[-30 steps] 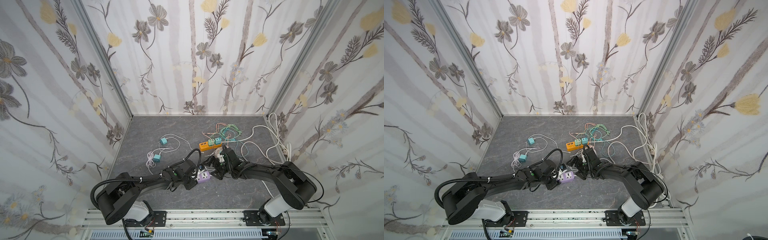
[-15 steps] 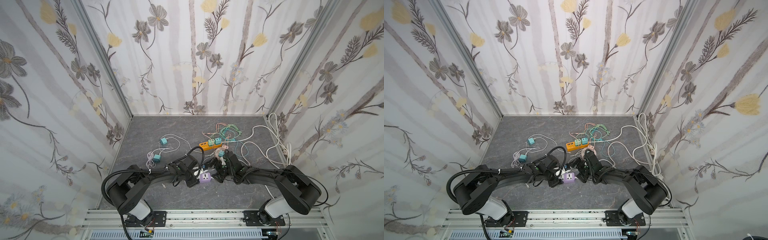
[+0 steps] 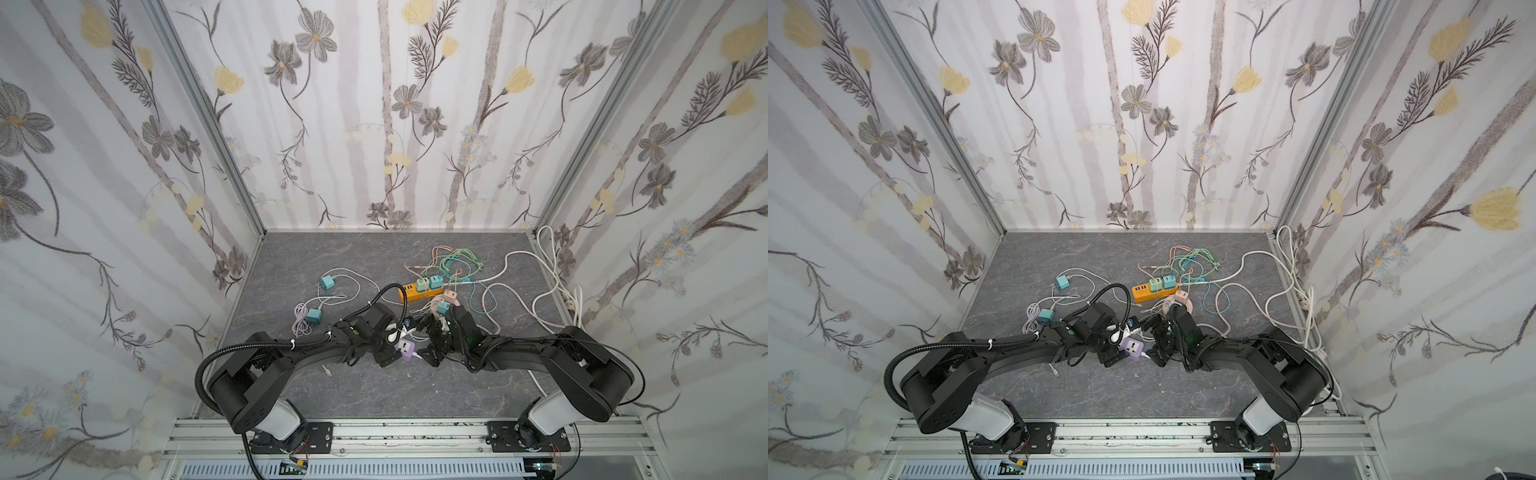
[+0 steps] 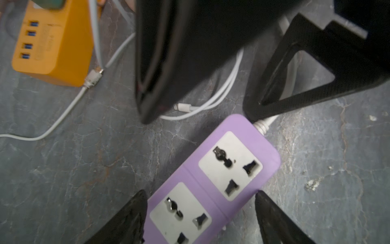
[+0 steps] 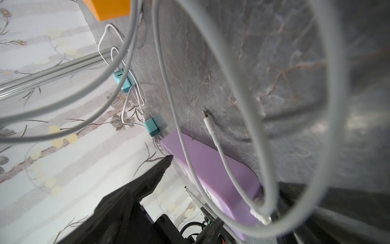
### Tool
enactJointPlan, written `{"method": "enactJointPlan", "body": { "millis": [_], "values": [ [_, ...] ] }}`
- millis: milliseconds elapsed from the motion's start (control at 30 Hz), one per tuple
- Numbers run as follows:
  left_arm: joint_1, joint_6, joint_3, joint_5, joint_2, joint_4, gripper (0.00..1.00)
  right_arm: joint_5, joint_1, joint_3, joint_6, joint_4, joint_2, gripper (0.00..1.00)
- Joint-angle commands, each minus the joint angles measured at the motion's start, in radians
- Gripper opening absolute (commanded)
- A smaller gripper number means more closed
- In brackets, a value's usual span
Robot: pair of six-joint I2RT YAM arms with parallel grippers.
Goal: Insert the plug
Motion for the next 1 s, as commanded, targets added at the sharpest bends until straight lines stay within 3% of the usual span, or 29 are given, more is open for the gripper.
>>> {"method": "enactJointPlan", "body": {
  "millis": [0,133,300,433,600,733,833,967],
  "values": [
    [0.007,-0.005,-0.006,0.005,-0.038,0.094,0.81,-0.055,0.005,-0.011,0.012,-0.105,-0.004,0.99],
    [0.018,-0.016,-0.005,-0.030,-0.086,0.033,0.85,-0.037,-0.005,-0.005,-0.012,-0.128,-0.026,0.99],
    [0.118,-0.352,0.065,-0.034,-0.138,-0.020,0.92,0.013,-0.012,0.051,-0.128,-0.280,-0.105,1.00],
    [0.135,-0.575,0.103,-0.213,-0.134,-0.038,0.93,0.075,-0.019,0.098,-0.244,-0.410,-0.196,0.99],
    [0.153,-0.741,0.121,-0.410,-0.155,-0.140,1.00,0.148,-0.028,0.185,-0.562,-0.647,-0.265,0.98],
    [0.174,-0.748,0.089,-0.442,-0.204,-0.172,1.00,0.220,-0.028,0.231,-0.827,-0.843,-0.306,0.94],
    [0.178,-0.728,0.042,-0.454,-0.258,-0.152,1.00,0.169,-0.027,0.175,-0.920,-0.862,-0.326,0.83],
    [0.178,-0.723,-0.026,-0.502,-0.342,-0.113,1.00,0.096,-0.016,0.093,-0.978,-0.867,-0.315,0.53]
  ]
}}
